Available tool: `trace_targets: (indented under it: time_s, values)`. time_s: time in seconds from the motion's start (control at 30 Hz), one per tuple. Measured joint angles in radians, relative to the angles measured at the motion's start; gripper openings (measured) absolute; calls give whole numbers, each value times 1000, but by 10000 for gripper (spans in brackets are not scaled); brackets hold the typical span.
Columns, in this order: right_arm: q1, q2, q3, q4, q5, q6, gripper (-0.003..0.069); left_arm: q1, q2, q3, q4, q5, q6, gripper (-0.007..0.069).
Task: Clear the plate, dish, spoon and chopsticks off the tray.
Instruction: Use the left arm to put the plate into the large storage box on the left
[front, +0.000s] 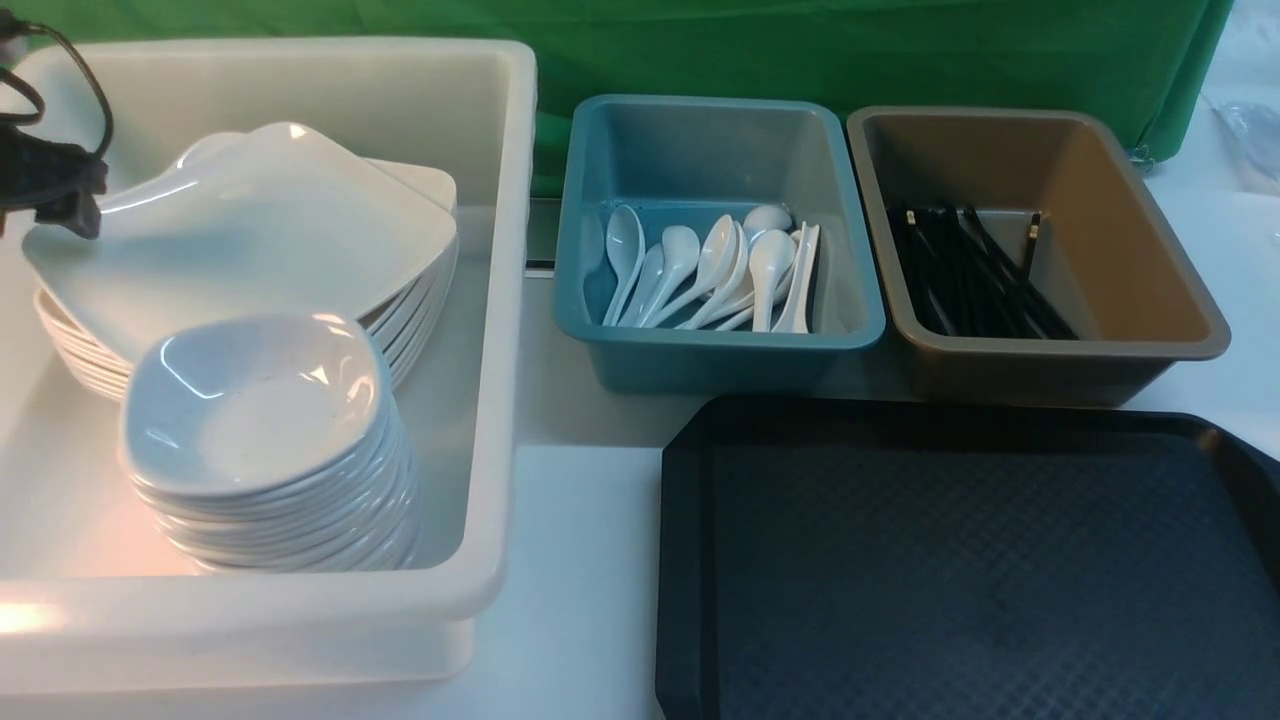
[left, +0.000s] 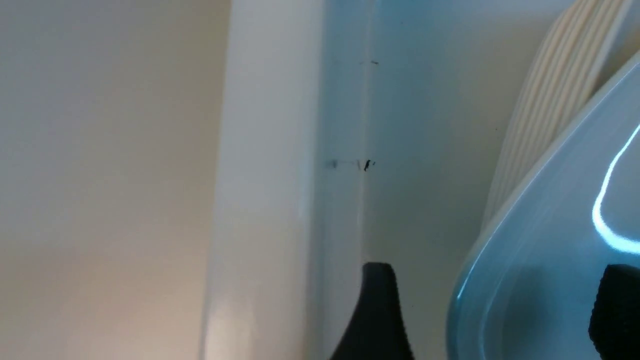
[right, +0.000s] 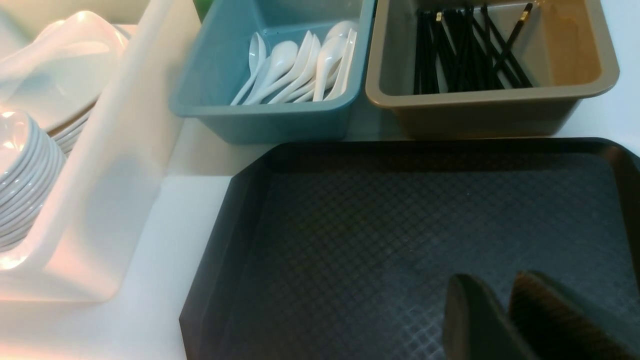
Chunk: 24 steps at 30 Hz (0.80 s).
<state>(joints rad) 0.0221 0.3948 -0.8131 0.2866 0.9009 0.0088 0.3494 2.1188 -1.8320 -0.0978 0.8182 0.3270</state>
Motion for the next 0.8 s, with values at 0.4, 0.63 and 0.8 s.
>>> trace_targets:
  time_s: [0.4,0.63,0.8]
  values:
    - [0,0,0,0,0,0,148,-1,30,-9,-7,29,2,331]
    - [0,0,0,0,0,0,140,2,22,-18,15,43,-59,64]
    - [0,0,0,0,0,0,139,4,20,-18,6,61,-74,39]
